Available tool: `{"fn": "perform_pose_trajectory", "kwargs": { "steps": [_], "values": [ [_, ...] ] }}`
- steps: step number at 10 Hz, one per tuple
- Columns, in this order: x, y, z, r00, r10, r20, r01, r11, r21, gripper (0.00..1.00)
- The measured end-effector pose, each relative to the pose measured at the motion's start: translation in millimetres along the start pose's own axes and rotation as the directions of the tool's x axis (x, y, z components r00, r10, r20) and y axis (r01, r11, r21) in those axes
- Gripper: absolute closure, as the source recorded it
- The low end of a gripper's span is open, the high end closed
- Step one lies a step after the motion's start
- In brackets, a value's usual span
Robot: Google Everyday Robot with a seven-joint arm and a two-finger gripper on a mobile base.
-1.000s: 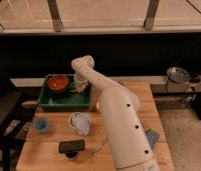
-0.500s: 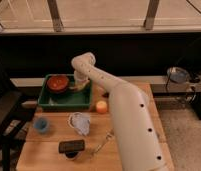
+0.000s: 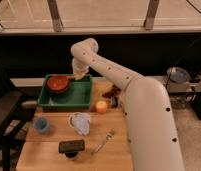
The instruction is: Place pepper in tray
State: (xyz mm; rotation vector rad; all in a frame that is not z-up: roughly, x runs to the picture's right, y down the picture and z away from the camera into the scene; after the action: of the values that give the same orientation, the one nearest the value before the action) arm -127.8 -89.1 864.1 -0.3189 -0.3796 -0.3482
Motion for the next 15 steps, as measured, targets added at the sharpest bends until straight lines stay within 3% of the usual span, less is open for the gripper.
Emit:
{"fn": "perform_pose_trajectory", "kwargs": {
  "steps": [3, 6, 9, 12, 14, 15],
  "values": [
    [-10, -2, -32, 1.0, -0.005, -0.01, 0.005, 1.0, 0.014, 0.57],
    [-15, 9, -18, 1.0, 0.012, 0.026, -0.011, 1.0, -0.02, 0.27],
    [-23, 33, 25, 0.993, 0.043, 0.107, -0.033, 0.995, -0.089, 0.23],
    [-41, 54, 63, 0.974, 0.081, 0.21, -0.045, 0.984, -0.172, 0.23],
    [-49, 59, 73, 0.97, 0.092, 0.225, -0.046, 0.978, -0.203, 0.23],
    [-47, 60, 72, 0.972, 0.099, 0.211, -0.055, 0.978, -0.203, 0.23]
  ]
}}
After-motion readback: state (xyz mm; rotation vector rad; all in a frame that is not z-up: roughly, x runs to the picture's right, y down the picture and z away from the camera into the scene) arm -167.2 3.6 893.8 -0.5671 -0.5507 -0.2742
